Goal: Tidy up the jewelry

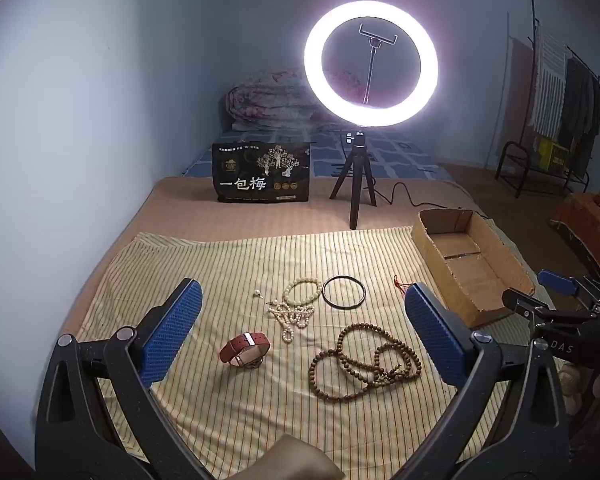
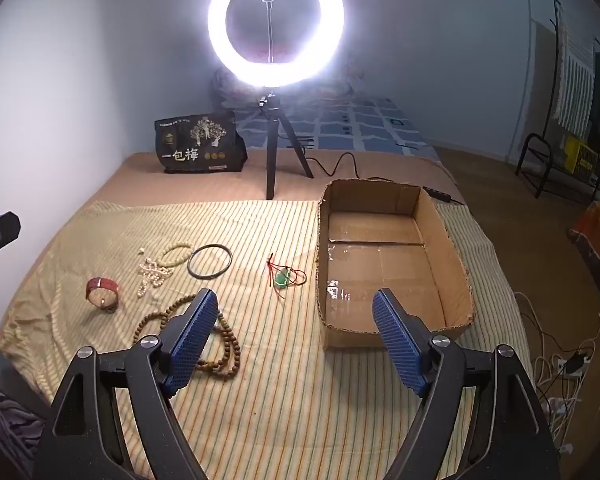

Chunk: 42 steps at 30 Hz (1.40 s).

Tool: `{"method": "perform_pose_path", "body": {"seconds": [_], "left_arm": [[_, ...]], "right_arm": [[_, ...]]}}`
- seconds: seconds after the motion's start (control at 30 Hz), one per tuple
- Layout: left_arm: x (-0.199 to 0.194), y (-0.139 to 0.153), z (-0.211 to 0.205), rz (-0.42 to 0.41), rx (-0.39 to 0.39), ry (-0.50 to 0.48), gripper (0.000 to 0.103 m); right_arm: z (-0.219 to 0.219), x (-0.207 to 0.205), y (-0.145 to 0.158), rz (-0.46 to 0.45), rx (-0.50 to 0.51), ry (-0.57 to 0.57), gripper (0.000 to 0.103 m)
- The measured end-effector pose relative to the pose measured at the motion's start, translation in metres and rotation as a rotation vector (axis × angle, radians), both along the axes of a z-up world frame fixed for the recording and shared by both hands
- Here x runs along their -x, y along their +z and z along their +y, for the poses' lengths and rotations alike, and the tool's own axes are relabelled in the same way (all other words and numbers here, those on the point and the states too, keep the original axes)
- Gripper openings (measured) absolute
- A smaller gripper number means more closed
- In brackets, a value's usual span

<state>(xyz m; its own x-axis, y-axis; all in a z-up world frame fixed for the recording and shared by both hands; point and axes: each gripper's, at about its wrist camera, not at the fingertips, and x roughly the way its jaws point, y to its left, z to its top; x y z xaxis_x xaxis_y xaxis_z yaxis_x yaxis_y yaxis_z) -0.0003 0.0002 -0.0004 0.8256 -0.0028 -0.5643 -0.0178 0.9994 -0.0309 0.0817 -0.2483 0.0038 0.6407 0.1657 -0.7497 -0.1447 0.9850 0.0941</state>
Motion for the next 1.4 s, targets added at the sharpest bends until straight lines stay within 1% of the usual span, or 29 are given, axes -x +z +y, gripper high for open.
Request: {"method": "perform_pose_path", "body": {"seconds": [0.17, 0.2, 0.33, 0.37, 0.6, 1.4], "left_arm": [[-0.003, -0.001, 0.0, 0.006, -0.003, 0.001, 0.103], [-0.004, -0.001, 0.0, 0.006, -0.005, 0.002, 0.103], [-0.007, 0.007, -0.002, -0.013, -0.014, 0.005, 0.103], [-0.005, 0.012, -0.001, -0.019, -0.01, 0.004, 0.103], [-0.006, 0.014, 0.001, -0.026, -0.01, 0.009, 0.103], [-0.004, 0.011, 0.0, -0.039, -0.015, 0.016, 0.103]], "right_arm": [[0.008, 0.002, -0.001, -0.017, 0.003, 0.0, 0.08], [-0.002, 0.0, 0.0, -0.012, -0.03, -0.017, 0.08], [-0.005, -0.001, 0.003, -0.008, -0.04, -0.025, 0.08], [-0.004, 0.0, 0.001, -0.011, -0.037, -0.024, 0.08], [-0.004, 0.002, 0.001, -0.016, -0.034, -0.024, 0.08], [-0.005, 0.004, 0.001, -0.016, -0.024, -0.036, 0.08]]}}
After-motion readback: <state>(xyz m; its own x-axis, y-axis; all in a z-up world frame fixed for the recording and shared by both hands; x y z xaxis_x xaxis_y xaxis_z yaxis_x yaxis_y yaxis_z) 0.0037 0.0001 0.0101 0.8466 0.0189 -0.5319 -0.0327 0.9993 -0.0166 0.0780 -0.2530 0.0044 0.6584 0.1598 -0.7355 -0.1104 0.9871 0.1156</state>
